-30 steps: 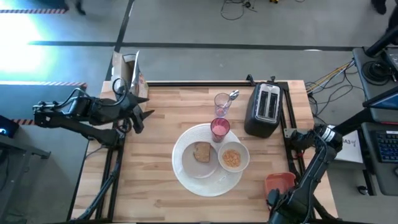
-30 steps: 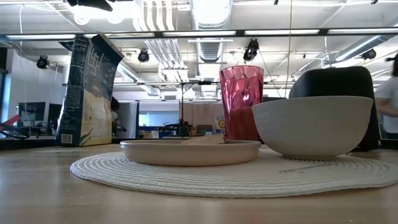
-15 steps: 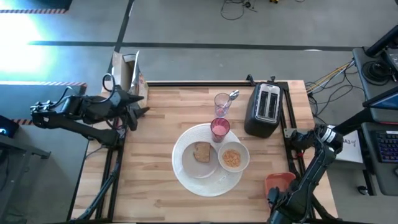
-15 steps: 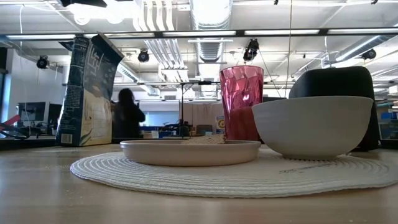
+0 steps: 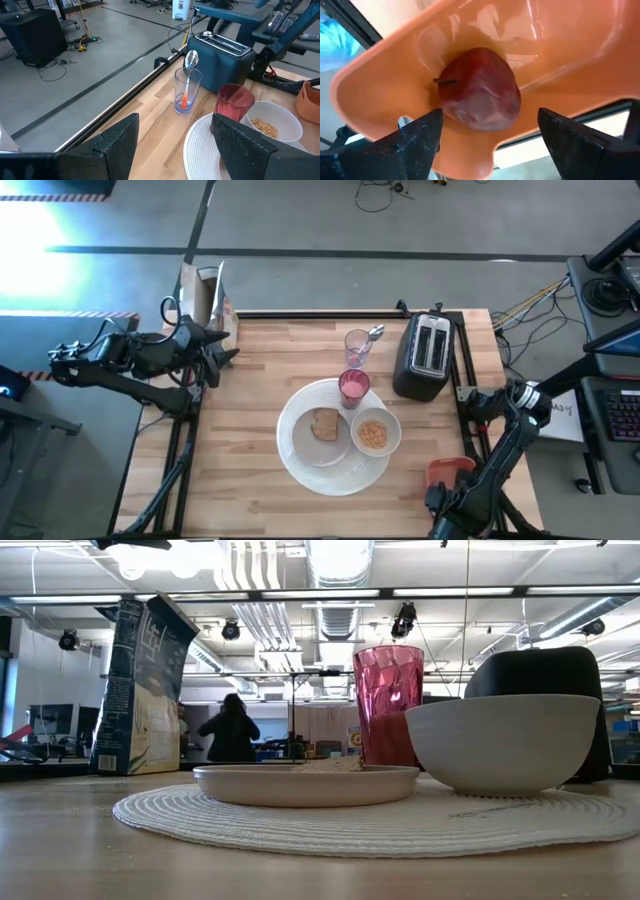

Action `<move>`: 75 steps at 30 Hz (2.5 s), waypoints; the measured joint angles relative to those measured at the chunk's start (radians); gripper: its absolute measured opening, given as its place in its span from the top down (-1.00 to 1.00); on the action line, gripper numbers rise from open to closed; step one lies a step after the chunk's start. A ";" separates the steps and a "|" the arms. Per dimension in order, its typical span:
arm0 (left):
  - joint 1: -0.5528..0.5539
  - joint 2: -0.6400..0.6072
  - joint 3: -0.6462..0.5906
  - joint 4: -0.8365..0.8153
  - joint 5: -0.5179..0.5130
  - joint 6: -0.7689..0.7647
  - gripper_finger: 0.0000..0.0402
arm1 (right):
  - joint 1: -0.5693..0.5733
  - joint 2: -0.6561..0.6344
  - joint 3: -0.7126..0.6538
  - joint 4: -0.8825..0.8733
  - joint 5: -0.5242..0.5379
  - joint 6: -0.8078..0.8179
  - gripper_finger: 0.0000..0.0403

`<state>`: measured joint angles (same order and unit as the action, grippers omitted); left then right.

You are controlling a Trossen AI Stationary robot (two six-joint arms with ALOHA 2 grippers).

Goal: Arrange a breakfast setting
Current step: Put the apple from the orange bin on the white placemat to the left of the gray plate

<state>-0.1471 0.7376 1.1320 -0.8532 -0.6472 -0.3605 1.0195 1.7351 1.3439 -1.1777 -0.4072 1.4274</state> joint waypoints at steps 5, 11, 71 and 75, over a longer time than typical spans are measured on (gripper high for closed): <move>0.000 0.000 0.000 0.000 0.000 0.001 -0.17 | 0.017 0.000 -0.027 0.055 0.000 -0.021 -0.56; 0.000 0.000 0.000 0.000 0.000 0.002 -0.17 | 0.060 0.000 -0.051 0.063 0.046 -0.040 -0.56; 0.000 0.002 0.000 0.000 -0.053 0.037 -0.17 | 0.015 -0.301 0.036 0.191 1.331 -0.070 -0.20; 0.000 0.002 0.000 0.000 -0.053 0.037 -0.17 | -0.077 -0.258 0.029 0.373 1.431 -0.353 -0.19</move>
<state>-0.1471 0.7399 1.1320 -0.8528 -0.7002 -0.3236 0.9426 1.4770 1.3731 -0.8043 1.0233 1.0739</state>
